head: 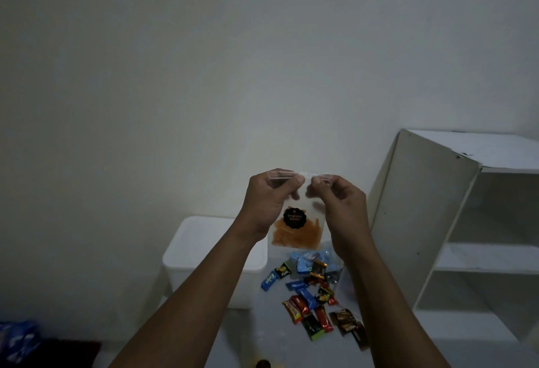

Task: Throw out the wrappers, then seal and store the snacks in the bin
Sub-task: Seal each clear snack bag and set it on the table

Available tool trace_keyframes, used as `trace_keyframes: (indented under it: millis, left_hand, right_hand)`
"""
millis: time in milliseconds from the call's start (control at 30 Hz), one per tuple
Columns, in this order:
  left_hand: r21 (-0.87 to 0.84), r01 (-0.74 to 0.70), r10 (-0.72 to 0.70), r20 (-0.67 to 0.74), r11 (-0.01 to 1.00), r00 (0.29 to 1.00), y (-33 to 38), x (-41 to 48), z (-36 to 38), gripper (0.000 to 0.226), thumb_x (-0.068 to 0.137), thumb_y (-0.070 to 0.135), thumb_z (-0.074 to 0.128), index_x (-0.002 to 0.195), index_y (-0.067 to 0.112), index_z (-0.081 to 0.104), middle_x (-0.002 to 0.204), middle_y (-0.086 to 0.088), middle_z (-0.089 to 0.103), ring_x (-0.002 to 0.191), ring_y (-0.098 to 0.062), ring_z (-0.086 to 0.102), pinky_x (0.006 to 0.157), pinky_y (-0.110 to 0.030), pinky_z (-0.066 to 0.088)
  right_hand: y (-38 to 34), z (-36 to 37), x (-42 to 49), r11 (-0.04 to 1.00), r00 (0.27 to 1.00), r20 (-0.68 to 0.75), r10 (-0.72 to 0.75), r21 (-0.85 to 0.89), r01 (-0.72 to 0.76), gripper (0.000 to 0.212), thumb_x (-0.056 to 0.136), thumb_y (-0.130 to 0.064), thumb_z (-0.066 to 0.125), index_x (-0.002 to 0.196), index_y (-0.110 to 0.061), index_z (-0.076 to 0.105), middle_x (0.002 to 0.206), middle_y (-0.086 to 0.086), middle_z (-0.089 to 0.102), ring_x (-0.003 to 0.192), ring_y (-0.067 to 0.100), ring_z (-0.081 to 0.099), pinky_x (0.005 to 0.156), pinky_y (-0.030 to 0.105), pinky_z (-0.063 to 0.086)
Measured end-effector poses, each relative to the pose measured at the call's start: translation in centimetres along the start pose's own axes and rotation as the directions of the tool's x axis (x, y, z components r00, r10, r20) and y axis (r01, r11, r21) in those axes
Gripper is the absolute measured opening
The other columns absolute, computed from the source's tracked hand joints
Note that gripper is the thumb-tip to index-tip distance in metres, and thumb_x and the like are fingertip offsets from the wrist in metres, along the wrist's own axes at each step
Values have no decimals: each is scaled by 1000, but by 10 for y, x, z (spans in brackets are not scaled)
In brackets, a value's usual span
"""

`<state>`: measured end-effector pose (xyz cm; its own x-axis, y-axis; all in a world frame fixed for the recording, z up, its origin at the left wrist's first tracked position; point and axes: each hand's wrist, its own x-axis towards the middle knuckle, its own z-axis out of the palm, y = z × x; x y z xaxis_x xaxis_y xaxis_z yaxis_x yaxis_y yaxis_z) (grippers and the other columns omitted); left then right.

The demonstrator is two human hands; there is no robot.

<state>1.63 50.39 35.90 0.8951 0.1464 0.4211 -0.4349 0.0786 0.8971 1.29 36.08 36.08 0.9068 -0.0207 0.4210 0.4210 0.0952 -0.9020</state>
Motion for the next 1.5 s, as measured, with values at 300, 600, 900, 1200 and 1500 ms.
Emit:
trace_keyframes:
  millis: [300,600,900,1200,1500]
  left_hand:
    - [-129,75,-70,45,989,997,4,-3,2,7,87,13,72,88,8,75,76,-4,69,77,-19,61,86,-43,52]
    - [-92,56,-55,11,994,998,10,-9,-2,7,86,17,73,85,11,74,70,-2,67,70,-18,60,84,-45,53]
    - [-195,51,-66,-72,979,995,8,-11,-13,17,92,17,65,75,14,66,65,-3,57,67,-15,54,80,-41,48]
    - [-63,-16,10,-100,998,995,6,-14,-20,11,93,21,66,87,12,70,72,-1,62,70,-17,57,82,-43,51]
    - [-119,23,-43,-171,993,984,8,-11,-28,19,98,17,56,81,17,64,70,-4,60,71,-18,58,86,-45,49]
  right_hand:
    - [-4,-3,-5,1000,1000,-5,-10,14,10,15,94,-17,63,93,-5,71,84,8,72,80,11,67,77,25,53]
    - [-6,5,-5,997,996,-54,-74,-18,73,8,91,-18,68,90,-11,73,82,0,73,83,7,68,72,13,50]
    - [-9,14,-6,997,999,-2,-37,69,37,11,91,-14,68,90,-5,72,79,2,71,71,0,65,63,8,48]
    - [-3,29,-3,1000,1000,18,-19,-13,20,16,90,-19,68,96,-5,74,79,-5,74,76,-5,66,64,4,46]
    - [-1,34,2,997,993,95,70,38,-74,15,86,-20,72,94,-7,76,85,0,77,84,6,70,77,27,48]
